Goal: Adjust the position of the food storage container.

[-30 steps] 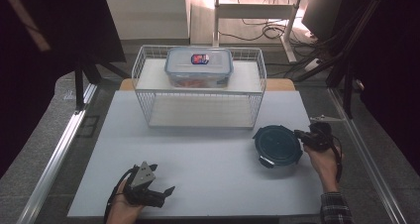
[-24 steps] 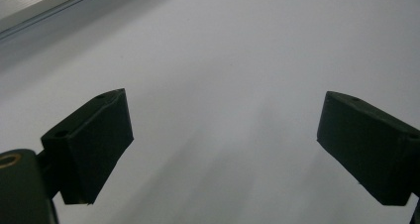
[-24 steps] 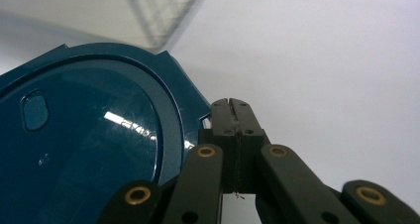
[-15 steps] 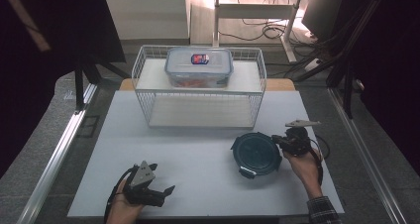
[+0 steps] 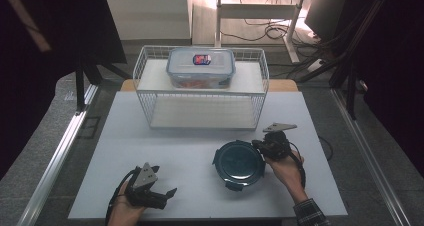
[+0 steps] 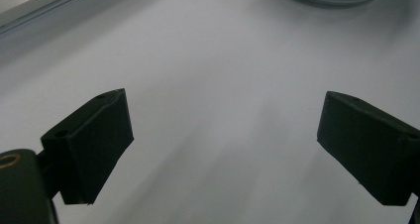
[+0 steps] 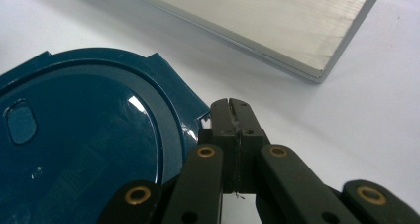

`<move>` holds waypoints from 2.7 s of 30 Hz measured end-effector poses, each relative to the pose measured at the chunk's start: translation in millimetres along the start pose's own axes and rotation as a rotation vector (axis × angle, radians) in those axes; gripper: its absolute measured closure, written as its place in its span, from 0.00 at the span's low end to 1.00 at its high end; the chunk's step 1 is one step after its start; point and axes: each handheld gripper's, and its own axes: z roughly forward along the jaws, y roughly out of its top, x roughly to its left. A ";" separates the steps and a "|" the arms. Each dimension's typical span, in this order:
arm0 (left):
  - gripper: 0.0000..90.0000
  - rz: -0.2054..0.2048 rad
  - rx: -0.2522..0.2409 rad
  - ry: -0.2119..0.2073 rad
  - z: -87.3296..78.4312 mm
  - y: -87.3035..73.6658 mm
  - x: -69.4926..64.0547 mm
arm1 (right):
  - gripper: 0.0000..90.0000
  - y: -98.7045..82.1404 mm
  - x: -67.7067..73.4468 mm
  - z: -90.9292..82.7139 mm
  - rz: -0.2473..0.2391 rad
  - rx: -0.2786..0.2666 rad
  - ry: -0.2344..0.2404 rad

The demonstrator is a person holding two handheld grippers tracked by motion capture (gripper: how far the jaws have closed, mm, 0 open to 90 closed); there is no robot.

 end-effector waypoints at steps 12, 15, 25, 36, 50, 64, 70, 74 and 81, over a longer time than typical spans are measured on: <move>0.07 -0.001 -0.006 0.005 -5.1 -1.8 -0.3 | 1.00 -53.1 6.5 -44.9 0.140 0.050 -0.065; 0.07 0.002 -0.002 0.003 -4.2 -1.6 -0.9 | 1.00 -56.8 15.0 -46.1 0.164 0.061 -0.060; 0.07 -0.003 -0.005 0.001 -4.4 -1.6 0.1 | 1.00 -47.3 22.4 -35.0 0.145 0.085 -0.071; 0.07 0.001 0.001 -0.001 -3.4 -1.5 -0.6 | 1.00 -30.7 41.4 -10.2 0.105 0.081 -0.032; 0.07 0.004 0.004 -0.003 -2.9 -1.5 -1.4 | 1.00 -13.5 53.0 14.8 0.092 0.063 0.006; 0.07 -0.001 0.003 -0.008 -4.3 -2.2 0.2 | 0.96 -10.9 55.3 13.9 0.050 0.044 0.027; 0.07 -0.035 -0.028 -0.043 -8.1 -2.0 3.2 | 0.81 -20.0 54.6 -12.6 -0.024 -0.031 0.017; 0.07 -0.044 -0.034 -0.051 -8.7 -2.3 4.0 | 0.62 -27.3 54.8 -26.3 -0.045 -0.072 0.032; 0.05 -0.051 -0.038 -0.050 -8.8 -4.0 5.8 | 0.31 -32.2 58.2 -35.5 -0.063 -0.109 0.062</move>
